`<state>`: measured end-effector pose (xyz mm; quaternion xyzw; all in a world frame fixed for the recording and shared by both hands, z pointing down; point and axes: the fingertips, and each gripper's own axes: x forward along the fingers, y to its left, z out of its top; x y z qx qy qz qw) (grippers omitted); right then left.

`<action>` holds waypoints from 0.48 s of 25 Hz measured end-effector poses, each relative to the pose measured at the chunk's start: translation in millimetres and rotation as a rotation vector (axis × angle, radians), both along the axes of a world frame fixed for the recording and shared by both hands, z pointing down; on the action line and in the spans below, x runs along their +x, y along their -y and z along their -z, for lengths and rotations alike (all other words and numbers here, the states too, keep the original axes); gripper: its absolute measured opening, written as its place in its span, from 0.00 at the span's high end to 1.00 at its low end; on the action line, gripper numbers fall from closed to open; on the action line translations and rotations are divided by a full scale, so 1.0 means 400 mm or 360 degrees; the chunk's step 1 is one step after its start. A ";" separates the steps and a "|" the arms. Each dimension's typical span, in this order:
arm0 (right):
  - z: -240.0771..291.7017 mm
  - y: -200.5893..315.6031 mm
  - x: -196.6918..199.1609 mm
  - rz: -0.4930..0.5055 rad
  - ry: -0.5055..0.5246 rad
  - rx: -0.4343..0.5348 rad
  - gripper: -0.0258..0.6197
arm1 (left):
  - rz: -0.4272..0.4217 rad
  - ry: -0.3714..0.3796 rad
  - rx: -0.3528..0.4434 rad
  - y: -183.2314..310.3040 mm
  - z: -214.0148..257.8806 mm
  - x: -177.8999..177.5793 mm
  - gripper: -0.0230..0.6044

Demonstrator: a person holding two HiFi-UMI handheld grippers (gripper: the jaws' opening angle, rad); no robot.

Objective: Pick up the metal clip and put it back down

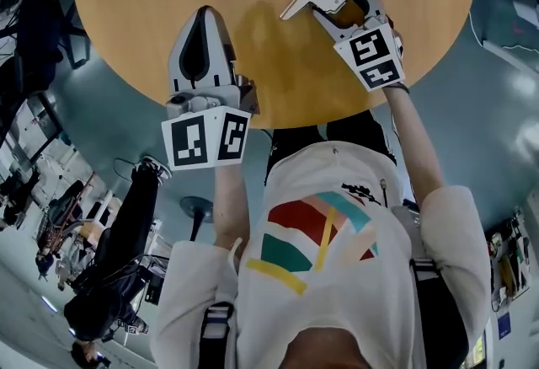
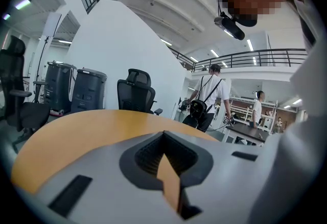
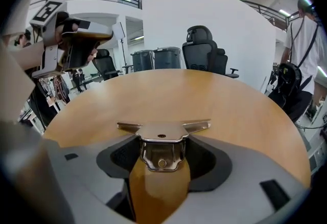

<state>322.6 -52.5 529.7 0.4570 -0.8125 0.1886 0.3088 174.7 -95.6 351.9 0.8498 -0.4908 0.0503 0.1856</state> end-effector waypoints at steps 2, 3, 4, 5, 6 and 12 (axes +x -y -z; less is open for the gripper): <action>-0.002 0.014 -0.025 -0.0003 -0.0014 0.0011 0.55 | 0.0002 -0.0004 0.0005 0.007 0.000 -0.026 0.89; -0.007 0.024 -0.042 -0.0009 -0.0021 0.0030 0.54 | 0.0004 -0.0005 0.0008 0.014 -0.005 -0.043 0.89; -0.012 0.035 -0.056 -0.0016 -0.0028 0.0048 0.54 | 0.0006 -0.0006 0.0011 0.021 -0.009 -0.059 0.89; -0.018 0.043 -0.067 -0.0022 -0.0032 0.0060 0.54 | 0.0007 -0.0008 0.0013 0.026 -0.012 -0.072 0.89; -0.022 0.049 -0.075 -0.0026 -0.0033 0.0064 0.54 | 0.0007 -0.0011 0.0016 0.028 -0.011 -0.081 0.89; 0.016 0.051 -0.110 -0.0002 -0.0072 0.0096 0.54 | 0.0043 -0.0091 0.0091 0.018 0.060 -0.154 0.89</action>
